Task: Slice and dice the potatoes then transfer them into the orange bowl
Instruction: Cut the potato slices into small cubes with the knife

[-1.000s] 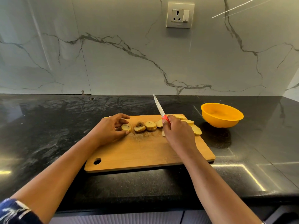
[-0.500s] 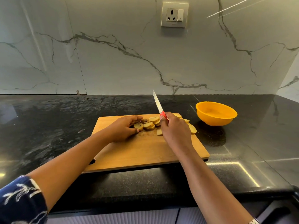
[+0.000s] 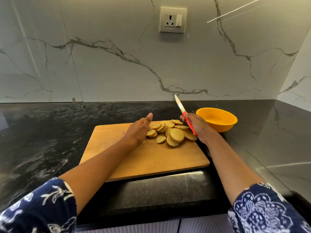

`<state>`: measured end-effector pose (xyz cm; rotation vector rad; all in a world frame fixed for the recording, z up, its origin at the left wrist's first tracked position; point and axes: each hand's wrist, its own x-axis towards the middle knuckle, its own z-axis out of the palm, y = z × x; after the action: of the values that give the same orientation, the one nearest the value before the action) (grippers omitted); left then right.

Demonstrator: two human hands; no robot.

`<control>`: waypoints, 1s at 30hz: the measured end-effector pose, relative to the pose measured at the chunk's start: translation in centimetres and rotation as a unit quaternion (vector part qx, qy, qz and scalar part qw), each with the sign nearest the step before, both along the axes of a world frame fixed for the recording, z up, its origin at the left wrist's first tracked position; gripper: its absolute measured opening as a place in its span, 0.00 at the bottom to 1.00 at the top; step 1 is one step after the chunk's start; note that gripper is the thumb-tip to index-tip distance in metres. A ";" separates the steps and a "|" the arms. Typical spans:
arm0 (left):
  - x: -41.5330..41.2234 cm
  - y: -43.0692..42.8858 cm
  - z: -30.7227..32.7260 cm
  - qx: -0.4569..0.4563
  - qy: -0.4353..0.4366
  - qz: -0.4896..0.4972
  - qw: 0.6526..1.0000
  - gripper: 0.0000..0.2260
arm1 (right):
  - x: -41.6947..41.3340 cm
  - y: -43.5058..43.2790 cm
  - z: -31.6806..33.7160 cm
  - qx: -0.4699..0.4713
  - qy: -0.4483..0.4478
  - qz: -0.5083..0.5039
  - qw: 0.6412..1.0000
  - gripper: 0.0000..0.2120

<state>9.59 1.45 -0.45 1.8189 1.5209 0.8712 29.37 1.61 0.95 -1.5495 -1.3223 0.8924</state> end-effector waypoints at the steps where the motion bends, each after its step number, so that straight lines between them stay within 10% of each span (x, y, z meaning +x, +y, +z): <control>1: 0.3 0.1 0.1 -0.006 0.007 0.001 1.000 0.28 | 0.0 0.3 -0.2 -0.014 -0.002 0.006 1.000 0.16; 9: 1.6 1.5 0.3 -0.027 0.109 -0.033 0.993 0.30 | -1.9 0.9 -0.6 -0.051 -0.057 -0.014 0.997 0.18; 17: -1.4 2.1 0.2 0.017 -0.085 0.008 0.996 0.26 | -1.9 0.5 -0.6 -0.023 -0.016 -0.027 0.999 0.18; 30: -4.4 1.4 0.3 0.034 0.162 -0.049 0.985 0.20 | -5.5 -0.9 -0.5 0.171 -0.230 -0.021 0.958 0.17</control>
<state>5.19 2.83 -0.18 2.1482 1.5936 0.6065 23.90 0.74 0.50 -1.5469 -1.6598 0.2528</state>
